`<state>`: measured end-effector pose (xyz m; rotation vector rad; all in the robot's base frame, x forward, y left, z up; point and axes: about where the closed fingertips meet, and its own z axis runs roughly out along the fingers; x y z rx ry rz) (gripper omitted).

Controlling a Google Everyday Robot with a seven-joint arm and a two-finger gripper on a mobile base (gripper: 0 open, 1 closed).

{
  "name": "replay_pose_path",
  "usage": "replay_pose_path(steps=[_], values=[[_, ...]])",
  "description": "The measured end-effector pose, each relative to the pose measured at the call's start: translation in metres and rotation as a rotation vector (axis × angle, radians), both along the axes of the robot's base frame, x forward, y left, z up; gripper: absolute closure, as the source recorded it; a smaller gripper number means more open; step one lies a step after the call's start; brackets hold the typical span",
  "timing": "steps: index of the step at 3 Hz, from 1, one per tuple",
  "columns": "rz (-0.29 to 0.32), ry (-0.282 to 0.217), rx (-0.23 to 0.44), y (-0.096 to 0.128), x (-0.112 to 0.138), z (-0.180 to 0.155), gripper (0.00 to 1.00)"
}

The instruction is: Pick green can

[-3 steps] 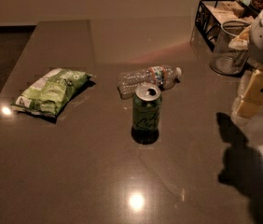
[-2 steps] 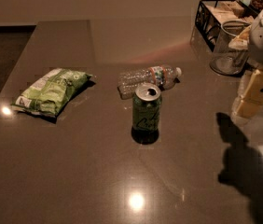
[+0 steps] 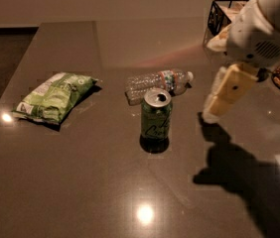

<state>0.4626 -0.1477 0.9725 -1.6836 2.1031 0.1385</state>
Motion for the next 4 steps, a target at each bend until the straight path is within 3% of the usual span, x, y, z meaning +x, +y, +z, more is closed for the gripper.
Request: replay_pose_path(steps=[1, 2, 4], values=[[0.045, 0.03, 0.077, 0.035, 0.002, -0.015, 0.0], [0.09, 0.091, 0.103, 0.064, -0.003, -0.041, 0.0], [0.128, 0.15, 0.134, 0.094, -0.008, -0.064, 0.0]])
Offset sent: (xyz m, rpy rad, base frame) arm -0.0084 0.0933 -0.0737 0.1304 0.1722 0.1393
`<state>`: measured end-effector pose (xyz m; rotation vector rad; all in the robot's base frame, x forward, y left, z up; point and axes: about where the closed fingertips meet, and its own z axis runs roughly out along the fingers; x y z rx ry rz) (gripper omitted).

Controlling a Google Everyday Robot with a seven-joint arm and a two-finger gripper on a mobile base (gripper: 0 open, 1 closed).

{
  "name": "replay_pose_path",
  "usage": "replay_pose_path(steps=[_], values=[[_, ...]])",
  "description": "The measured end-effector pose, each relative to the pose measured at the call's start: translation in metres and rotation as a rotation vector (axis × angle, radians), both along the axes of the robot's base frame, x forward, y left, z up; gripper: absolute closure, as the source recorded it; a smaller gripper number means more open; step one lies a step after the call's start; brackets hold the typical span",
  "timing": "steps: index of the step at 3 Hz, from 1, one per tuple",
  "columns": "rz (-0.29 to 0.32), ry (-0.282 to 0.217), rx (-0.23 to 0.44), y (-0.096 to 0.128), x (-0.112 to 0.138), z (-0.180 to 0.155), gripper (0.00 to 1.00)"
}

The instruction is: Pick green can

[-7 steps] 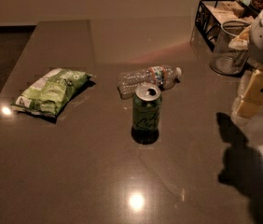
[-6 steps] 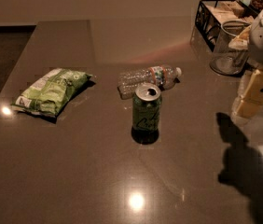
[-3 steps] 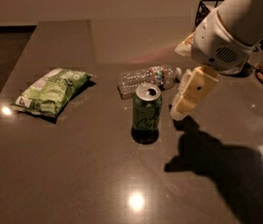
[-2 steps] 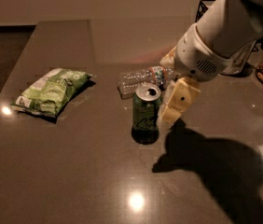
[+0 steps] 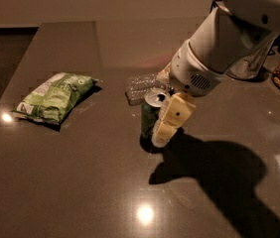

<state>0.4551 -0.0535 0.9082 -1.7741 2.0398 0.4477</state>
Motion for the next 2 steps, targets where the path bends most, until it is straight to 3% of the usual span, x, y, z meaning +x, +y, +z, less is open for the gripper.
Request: replay_pose_path(steps=[2], values=[[-0.005, 0.004, 0.039, 0.0097, 0.0004, 0.011, 0.41]])
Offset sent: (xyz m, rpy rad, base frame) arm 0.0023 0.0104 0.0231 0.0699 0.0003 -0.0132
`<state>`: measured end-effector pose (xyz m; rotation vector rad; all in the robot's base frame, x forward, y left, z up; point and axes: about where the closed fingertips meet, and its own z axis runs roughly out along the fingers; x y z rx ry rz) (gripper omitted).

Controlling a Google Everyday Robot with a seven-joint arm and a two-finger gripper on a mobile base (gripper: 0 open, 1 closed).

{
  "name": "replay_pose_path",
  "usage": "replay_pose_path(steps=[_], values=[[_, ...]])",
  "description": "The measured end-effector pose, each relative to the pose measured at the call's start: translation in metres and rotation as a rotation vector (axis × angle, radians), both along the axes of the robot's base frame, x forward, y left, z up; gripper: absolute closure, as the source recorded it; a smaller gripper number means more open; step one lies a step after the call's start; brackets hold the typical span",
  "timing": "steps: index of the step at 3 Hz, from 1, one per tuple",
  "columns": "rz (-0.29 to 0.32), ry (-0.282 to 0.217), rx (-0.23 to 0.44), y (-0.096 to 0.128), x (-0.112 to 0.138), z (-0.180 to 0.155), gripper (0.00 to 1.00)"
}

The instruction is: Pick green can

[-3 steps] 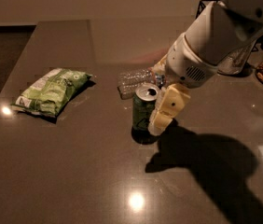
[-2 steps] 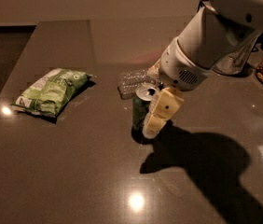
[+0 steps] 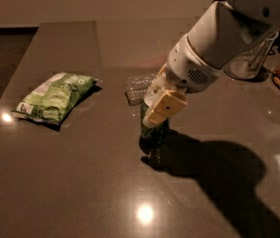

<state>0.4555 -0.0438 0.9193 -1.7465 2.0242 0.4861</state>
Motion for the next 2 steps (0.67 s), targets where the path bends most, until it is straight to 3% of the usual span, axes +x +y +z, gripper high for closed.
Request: replay_pose_path(steps=[2], values=[[-0.003, -0.032, 0.075, -0.011, 0.003, 0.047, 0.87]])
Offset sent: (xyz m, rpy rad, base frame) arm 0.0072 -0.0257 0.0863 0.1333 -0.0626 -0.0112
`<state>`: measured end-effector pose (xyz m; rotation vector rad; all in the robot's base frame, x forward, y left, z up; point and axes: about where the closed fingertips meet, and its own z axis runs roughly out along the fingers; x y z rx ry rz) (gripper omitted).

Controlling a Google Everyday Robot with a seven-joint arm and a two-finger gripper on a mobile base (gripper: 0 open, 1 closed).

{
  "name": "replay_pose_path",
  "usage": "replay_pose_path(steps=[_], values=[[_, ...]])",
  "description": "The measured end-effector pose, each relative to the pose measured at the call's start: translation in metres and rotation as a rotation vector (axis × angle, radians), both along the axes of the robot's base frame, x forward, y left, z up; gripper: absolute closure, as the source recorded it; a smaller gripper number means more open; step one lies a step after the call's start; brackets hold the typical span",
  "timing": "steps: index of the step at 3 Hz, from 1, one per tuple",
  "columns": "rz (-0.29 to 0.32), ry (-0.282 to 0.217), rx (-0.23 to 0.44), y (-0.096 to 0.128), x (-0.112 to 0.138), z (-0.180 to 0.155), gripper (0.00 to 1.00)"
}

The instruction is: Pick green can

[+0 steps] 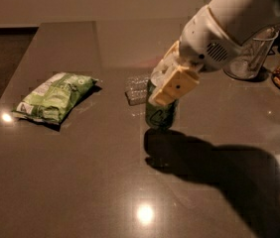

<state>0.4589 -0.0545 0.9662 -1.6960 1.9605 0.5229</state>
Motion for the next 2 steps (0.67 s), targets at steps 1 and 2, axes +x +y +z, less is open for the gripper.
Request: replay_pose_path(steps=[1, 2], values=[[0.054, -0.032, 0.077, -0.0023, -0.0027, 0.0465, 1.0], [0.055, -0.035, 0.078, -0.002, -0.0029, 0.0481, 1.0]])
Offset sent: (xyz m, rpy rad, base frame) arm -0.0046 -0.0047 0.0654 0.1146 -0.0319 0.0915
